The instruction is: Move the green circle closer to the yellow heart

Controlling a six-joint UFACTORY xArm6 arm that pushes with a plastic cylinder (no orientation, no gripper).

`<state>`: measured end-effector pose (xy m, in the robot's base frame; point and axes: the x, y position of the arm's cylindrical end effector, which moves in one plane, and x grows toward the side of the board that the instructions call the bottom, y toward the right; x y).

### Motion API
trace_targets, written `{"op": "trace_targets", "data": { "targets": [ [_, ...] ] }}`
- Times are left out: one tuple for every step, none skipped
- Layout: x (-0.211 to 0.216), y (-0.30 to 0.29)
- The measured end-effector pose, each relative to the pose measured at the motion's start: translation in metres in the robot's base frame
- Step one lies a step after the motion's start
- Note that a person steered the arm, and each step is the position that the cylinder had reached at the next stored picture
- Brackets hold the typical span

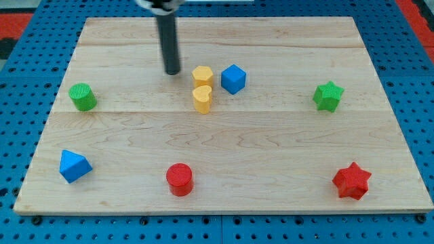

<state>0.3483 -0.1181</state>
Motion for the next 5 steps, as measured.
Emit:
{"op": "trace_targets", "data": {
  "targets": [
    [0.035,-0.077],
    [0.038,-0.141],
    [0.067,-0.156],
    [0.099,-0.136],
    [0.1,-0.093]
  ]
}}
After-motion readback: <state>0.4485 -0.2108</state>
